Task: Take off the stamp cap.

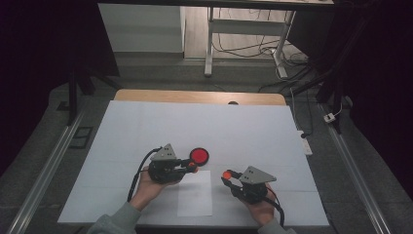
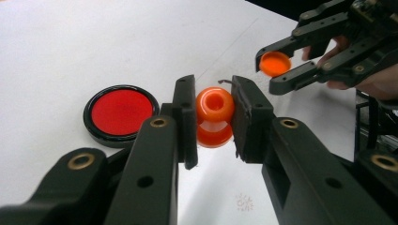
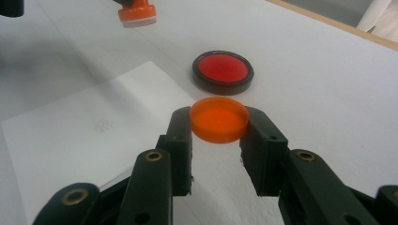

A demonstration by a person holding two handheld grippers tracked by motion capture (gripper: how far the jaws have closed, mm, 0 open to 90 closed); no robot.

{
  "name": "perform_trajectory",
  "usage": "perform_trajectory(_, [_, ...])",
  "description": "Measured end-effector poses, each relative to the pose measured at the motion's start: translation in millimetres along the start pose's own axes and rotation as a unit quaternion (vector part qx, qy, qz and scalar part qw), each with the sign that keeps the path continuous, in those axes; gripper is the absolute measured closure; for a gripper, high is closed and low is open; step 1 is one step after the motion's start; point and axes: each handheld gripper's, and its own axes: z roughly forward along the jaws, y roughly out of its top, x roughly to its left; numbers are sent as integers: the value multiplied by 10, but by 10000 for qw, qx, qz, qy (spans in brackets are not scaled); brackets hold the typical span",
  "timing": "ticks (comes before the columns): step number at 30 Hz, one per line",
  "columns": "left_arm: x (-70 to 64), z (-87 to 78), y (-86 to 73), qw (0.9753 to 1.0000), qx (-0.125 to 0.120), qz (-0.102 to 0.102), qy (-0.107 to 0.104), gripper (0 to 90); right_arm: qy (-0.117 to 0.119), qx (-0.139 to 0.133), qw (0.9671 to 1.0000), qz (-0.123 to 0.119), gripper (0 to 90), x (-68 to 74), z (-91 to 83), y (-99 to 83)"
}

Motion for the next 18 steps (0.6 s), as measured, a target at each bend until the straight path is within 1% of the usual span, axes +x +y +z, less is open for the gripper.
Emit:
perform_trajectory(1, [3, 1, -1, 10000, 11, 1, 4, 721, -11, -29, 10000, 18, 648, -3, -19, -9])
perform_trajectory(5, [3, 9, -1, 10000, 26, 4, -5, 722, -86, 12, 10000, 5, 648, -31, -82, -54])
perform_trajectory(8, [1, 8, 1, 10000, 21, 21, 18, 722, -145, 50, 9999, 36, 648, -80, -133, -86])
perform_trajectory(9, [3, 6, 2, 10000, 25, 22, 30, 722, -203, 85, 9997, 41, 648, -95, -154, -96])
perform_trajectory(14, [30, -7, 3, 10000, 6, 2, 78, 722, -190, 115, 9997, 96, 648, -157, -178, -145])
perform_trajectory(17, [40, -25, 5, 9999, -14, 11, 129, 722, -184, 191, 9996, 40, 648, -173, -159, -158])
perform_trajectory(18, [43, -34, 4, 9999, -17, 25, 151, 722, -129, 145, 9998, 69, 648, -177, -148, -167])
